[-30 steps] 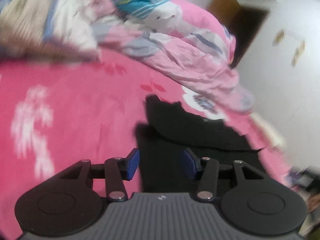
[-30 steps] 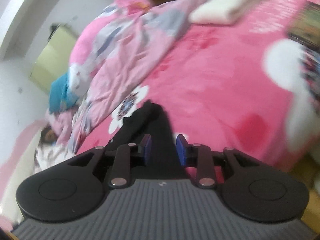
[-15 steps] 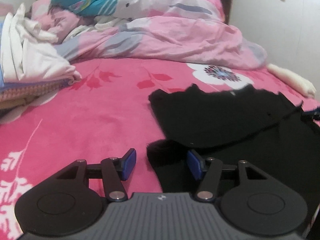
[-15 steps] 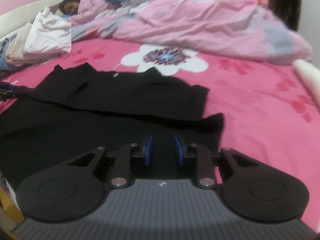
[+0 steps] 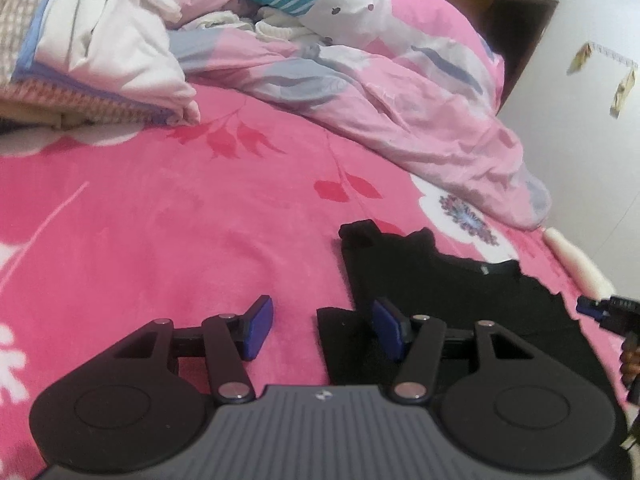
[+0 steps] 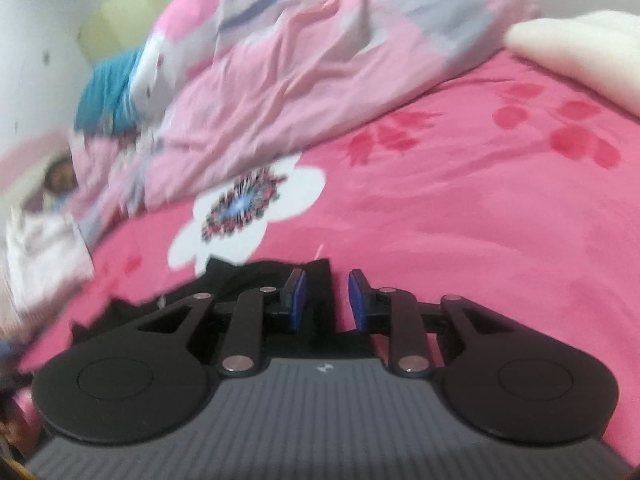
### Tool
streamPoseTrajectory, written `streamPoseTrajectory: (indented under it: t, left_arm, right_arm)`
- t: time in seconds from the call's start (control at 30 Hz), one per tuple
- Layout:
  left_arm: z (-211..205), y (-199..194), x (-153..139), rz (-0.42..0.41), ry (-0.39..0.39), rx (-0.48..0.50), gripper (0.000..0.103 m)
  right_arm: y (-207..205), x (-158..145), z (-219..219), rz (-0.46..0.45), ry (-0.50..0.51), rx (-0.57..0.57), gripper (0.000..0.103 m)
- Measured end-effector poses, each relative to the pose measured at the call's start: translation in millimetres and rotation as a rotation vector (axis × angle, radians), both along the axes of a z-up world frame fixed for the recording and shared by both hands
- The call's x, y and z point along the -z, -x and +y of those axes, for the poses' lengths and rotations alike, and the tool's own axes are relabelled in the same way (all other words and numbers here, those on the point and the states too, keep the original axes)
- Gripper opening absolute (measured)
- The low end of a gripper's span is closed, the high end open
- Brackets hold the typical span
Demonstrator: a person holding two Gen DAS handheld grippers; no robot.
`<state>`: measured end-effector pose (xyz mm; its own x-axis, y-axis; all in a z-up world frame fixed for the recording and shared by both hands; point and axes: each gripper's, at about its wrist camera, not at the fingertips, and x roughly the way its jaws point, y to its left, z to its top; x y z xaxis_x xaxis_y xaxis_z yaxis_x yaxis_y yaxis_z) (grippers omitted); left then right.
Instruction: Fold clothes
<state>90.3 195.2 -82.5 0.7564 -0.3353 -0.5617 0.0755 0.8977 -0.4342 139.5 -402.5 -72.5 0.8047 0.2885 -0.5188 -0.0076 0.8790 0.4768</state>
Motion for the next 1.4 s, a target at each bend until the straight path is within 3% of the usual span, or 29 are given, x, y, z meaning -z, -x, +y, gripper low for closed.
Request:
streamPoseTrajectory:
  t: [0.23, 0.5, 0.83, 1.0, 1.2, 1.23, 1.27, 1.3, 1.4]
  left_arm:
    - [13, 8, 0, 0.015, 0.074, 0.007, 0.059]
    - [0, 18, 0, 0.018, -0.018, 0.063, 0.059]
    - [-5, 3, 10, -0.023, -0.007, 0.097, 0.057]
    - [-4, -2, 13, -0.032, 0.009, 0.103, 0.047]
    - [-3, -3, 14, -0.038, -0.002, 0.081, 0.024]
    - [-4, -3, 14, -0.039, -0.005, 0.081, 0.017]
    - [-4, -3, 14, -0.042, -0.01, 0.082, 0.014]
    - [-6, -3, 14, -0.048, -0.019, 0.085, 0.013]
    - [-11, 0, 12, -0.073, -0.057, 0.094, 0.007]
  right_arm:
    - [19, 14, -36, 0.075, -0.161, 0.032, 0.027]
    - [40, 31, -44, 0.113, -0.278, -0.006, 0.028]
    - [33, 47, -58, 0.119, -0.416, -0.034, 0.028]
    - [21, 50, -57, 0.101, -0.441, -0.089, 0.028]
    - [14, 48, -52, 0.071, -0.412, -0.144, 0.026]
    - [15, 47, -51, 0.061, -0.397, -0.152, 0.022]
    - [17, 46, -49, 0.052, -0.381, -0.156, 0.012]
    - [18, 44, -48, 0.045, -0.363, -0.157, 0.008]
    - [25, 40, -44, 0.002, -0.308, -0.152, 0.004]
